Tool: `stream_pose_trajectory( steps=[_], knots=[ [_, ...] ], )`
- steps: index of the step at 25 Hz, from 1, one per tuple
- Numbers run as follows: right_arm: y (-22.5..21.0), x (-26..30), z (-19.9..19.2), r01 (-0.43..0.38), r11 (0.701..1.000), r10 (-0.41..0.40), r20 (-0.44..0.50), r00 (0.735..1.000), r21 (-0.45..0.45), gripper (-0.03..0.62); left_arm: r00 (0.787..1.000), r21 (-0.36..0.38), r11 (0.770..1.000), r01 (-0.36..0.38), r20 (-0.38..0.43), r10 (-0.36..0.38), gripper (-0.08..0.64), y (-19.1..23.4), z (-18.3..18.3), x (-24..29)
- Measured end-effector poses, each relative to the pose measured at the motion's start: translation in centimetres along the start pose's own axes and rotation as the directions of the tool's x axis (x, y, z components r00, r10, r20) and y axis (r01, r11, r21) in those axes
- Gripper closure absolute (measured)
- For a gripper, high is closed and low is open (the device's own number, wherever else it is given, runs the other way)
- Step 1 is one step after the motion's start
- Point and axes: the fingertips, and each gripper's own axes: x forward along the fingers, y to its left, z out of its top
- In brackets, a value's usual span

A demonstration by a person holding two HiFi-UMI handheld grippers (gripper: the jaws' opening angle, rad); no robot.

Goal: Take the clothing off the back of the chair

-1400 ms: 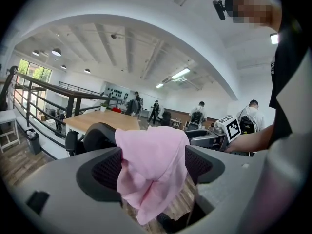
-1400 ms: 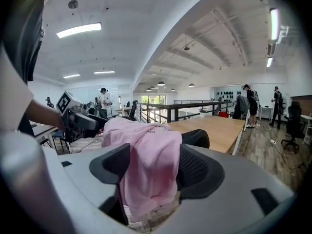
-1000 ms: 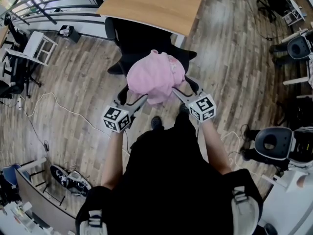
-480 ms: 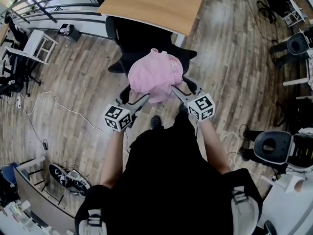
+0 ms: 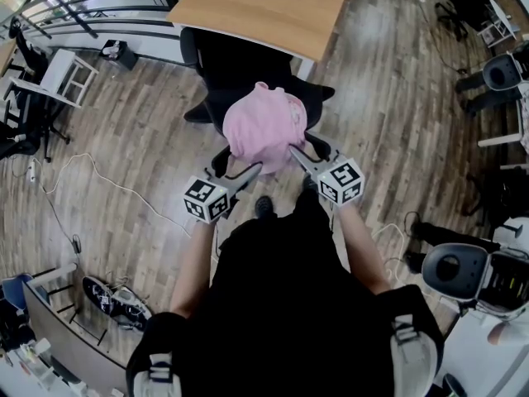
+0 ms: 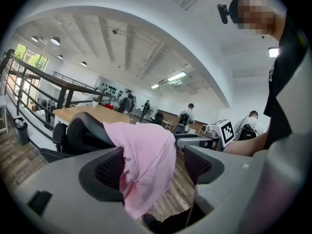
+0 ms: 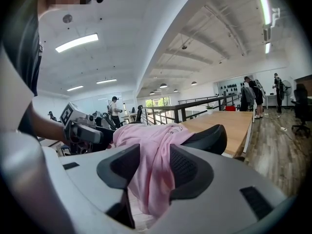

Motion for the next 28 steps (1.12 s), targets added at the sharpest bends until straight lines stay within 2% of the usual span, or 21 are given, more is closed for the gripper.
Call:
stream_pose_trajectory(
  steps=[9,14,17,19,25,28],
  knots=[
    [0.9,0.5,-0.1,-0.022,1.0,0.022,-0.004,1.0,0.012,0.44,0.999,0.015,1.0,0.003,-0.037,-0.002,0.237,-0.5,-0.6,0.6],
    [2.0,0.6,0.2,-0.032,0.998,0.035,-0.049,0.998,0.059,0.455,0.997,0.046,0.998,0.03,-0.068,-0.027,0.252,-1.3,-0.7,1.0],
    [2.1,1.2,0.1,-0.056,0.998,0.057,-0.012,0.998,0.042,0.461,0.995,0.083,0.995,0.049,-0.092,-0.042,0.252,-1.8,-0.9,1.5],
    [2.2,1.4,0.1,-0.06,0.997,0.06,-0.007,0.998,0.045,0.463,0.995,0.075,0.996,0.054,-0.091,-0.047,0.258,-1.7,-0.9,1.7],
    [3.5,2.2,0.4,-0.113,0.993,0.114,-0.053,0.992,0.038,0.465,0.993,0.076,0.995,0.058,-0.103,-0.049,0.293,-1.4,-0.8,1.9],
    [4.2,2.6,0.1,-0.138,0.99,0.14,-0.065,0.988,0.027,0.468,0.993,0.095,0.994,0.049,-0.113,-0.038,0.333,-1.3,-0.9,2.0]
  ],
)
